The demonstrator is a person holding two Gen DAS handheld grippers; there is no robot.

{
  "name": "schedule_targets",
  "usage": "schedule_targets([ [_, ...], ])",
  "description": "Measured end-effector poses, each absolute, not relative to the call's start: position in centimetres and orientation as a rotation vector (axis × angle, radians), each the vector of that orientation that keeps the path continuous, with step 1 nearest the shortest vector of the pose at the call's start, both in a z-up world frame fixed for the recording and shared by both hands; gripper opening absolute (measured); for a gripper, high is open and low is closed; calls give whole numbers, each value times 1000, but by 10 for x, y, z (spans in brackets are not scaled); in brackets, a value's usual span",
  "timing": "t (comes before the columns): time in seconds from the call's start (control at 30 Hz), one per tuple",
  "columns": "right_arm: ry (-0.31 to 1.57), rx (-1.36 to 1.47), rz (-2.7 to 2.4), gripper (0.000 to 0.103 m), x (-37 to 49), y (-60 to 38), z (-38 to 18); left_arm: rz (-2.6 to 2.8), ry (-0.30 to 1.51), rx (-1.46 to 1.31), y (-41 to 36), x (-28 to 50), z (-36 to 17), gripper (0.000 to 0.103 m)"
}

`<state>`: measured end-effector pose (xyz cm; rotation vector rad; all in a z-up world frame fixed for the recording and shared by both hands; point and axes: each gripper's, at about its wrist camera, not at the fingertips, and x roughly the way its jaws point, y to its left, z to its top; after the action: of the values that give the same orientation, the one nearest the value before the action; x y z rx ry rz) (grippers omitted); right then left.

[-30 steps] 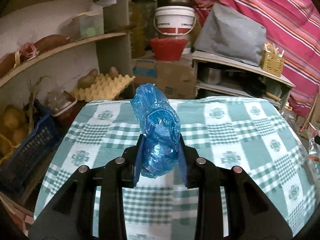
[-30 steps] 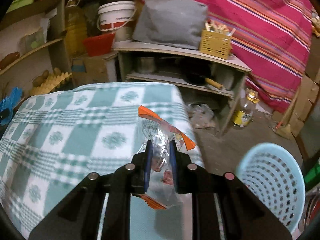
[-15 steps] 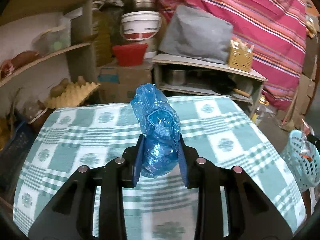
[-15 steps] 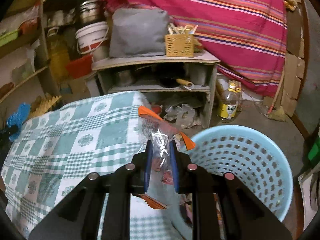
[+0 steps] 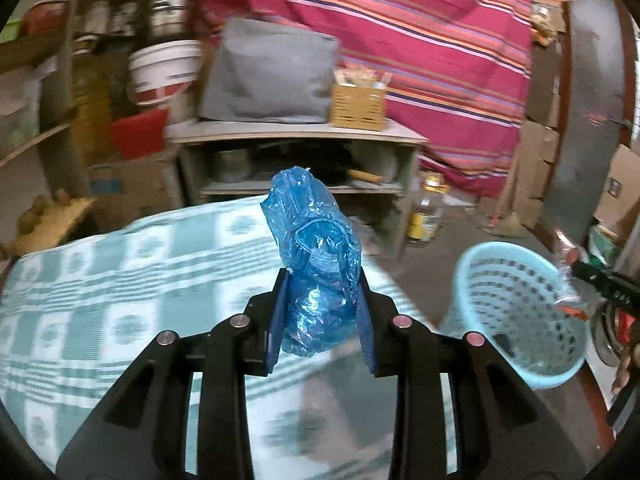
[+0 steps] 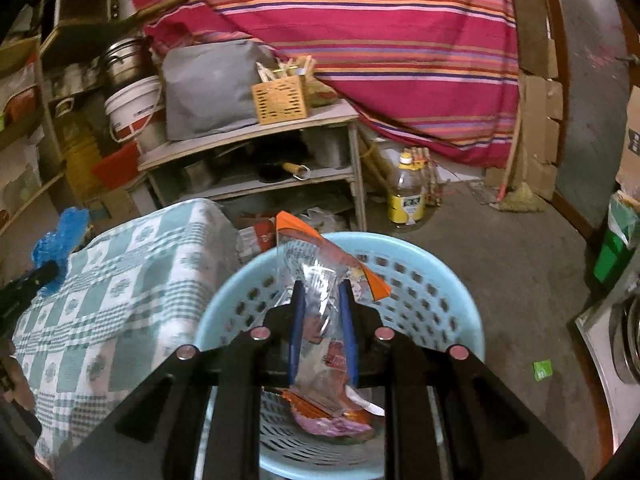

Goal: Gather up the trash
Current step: 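Carry the blue bag and clear bag over the basket with both tools, then open both tools to drop the blue bag and clear bag into the basket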

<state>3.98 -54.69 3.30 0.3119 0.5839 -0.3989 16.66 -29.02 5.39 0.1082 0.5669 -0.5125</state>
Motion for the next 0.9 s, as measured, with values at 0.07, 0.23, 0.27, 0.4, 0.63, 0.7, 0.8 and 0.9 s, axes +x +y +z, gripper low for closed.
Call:
schedule_targets([
  [0.07, 588, 310, -412, 18, 38, -552, 31, -560, 571, 115, -315, 160, 50, 30],
  [0.23, 609, 274, -443, 18, 33, -564, 26, -653, 586, 155, -376, 143, 35, 32],
  [0.27, 614, 268, -451, 18, 31, -568, 25, -669, 592, 163, -387, 141, 32, 32],
  [0.4, 617, 296, -473, 18, 20, -582, 22, -724, 600, 198, -424, 132, 22, 32],
  [0.63, 613, 329, -481, 18, 12, -595, 17, -739, 618, 239, -454, 121, 3, 57],
  [0.7, 612, 330, -480, 18, 12, -595, 17, -743, 614, 234, -454, 120, 4, 64],
  [0.8, 617, 327, -475, 18, 15, -593, 17, -713, 586, 228, -448, 118, 11, 76],
  [0.9, 625, 313, -468, 18, 20, -589, 16, -678, 567, 211, -434, 122, 19, 82],
])
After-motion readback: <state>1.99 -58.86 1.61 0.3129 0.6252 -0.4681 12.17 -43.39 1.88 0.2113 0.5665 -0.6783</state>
